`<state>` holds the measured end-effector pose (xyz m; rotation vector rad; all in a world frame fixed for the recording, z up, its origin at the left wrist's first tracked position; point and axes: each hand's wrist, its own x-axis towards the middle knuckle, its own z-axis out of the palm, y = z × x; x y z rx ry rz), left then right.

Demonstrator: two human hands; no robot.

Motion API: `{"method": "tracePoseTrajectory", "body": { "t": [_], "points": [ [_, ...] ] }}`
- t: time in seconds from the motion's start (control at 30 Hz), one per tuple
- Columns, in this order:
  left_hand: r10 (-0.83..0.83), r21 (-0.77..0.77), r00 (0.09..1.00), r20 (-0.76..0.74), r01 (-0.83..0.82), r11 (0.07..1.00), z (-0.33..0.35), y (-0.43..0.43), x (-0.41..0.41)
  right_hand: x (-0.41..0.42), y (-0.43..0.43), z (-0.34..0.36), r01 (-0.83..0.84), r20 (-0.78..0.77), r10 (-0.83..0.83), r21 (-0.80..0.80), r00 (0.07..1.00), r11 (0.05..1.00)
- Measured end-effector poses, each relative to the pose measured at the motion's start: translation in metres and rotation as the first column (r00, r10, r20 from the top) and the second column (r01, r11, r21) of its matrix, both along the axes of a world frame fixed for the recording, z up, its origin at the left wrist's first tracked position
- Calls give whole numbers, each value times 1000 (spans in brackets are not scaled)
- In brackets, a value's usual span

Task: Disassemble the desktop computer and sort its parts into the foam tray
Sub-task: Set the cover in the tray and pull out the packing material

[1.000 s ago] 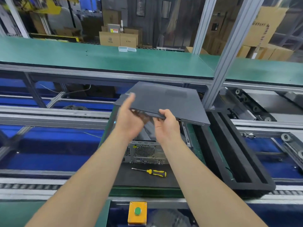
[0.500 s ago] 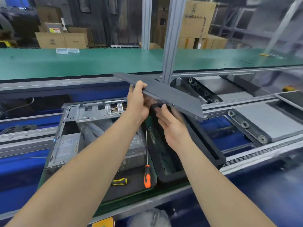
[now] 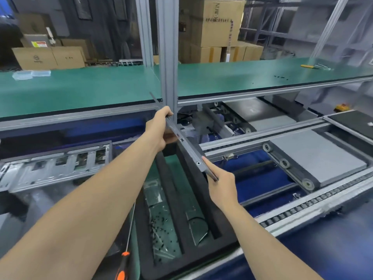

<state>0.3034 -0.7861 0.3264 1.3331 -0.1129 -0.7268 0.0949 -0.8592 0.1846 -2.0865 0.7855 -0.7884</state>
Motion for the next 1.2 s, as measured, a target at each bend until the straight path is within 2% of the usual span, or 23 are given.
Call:
{"method": "tracePoseTrajectory", "body": {
  "t": [0.13, 0.37, 0.6, 0.73, 1.03, 1.2],
  "points": [
    [-93, 17, 995, -39, 94, 995, -17, -42, -1, 15, -33, -14, 63, 37, -65, 61, 997, 996],
    [-67, -20, 997, -39, 67, 998, -33, -86, 10, 45, -59, -35, 109, 42, -118, 174, 992, 979],
    [-63, -18, 997, -44, 62, 998, -43, -109, 30, 63, -69, -43, 124, 67, -132, 105, 989, 987],
    [-49, 10, 998, -48, 50, 999, -48, -120, 34, 75, -72, -49, 130, 70, -143, 158, 987, 979],
    [-119, -13, 989, -84, 118, 993, -92, -121, 22, 81, -82, -80, 170, -31, -167, 177, 985, 969],
    [-130, -37, 992, -5, 129, 991, -107, -115, 23, 79, -82, -98, 155, -71, -146, 139, 987, 978]
  ]
}}
